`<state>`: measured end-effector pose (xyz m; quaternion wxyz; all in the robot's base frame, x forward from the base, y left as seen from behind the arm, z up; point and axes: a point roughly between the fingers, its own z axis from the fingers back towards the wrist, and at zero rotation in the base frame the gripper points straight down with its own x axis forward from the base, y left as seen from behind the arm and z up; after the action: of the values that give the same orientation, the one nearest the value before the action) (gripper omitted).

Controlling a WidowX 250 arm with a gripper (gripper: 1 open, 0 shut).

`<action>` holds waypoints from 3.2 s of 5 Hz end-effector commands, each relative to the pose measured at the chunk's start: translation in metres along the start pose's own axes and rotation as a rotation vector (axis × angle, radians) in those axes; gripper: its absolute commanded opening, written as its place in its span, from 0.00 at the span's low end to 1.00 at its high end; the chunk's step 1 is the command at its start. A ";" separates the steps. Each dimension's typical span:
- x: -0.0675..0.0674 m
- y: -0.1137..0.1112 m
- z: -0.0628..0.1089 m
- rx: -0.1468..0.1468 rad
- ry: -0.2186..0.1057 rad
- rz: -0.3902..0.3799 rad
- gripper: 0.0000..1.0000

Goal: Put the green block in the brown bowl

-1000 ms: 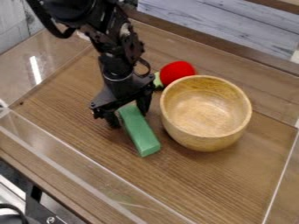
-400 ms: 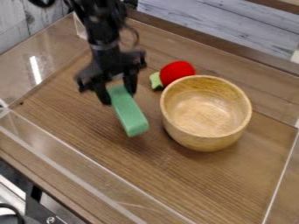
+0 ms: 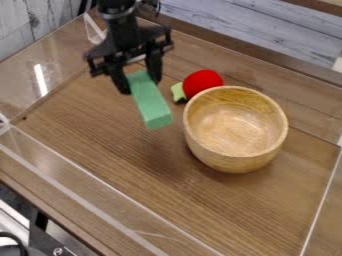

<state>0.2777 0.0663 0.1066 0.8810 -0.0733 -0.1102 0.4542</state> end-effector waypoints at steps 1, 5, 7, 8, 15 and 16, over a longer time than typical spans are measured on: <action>-0.008 -0.033 0.022 -0.047 -0.036 -0.062 0.00; -0.080 -0.104 -0.001 -0.070 0.029 -0.313 0.00; -0.088 -0.112 -0.004 -0.060 0.052 -0.459 1.00; -0.087 -0.109 -0.010 -0.040 0.074 -0.525 1.00; -0.094 -0.105 -0.052 0.080 0.089 -0.462 0.00; -0.095 -0.109 -0.050 0.081 0.093 -0.431 1.00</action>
<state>0.3132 -0.0725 0.0570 0.9650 -0.0209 -0.0418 0.2582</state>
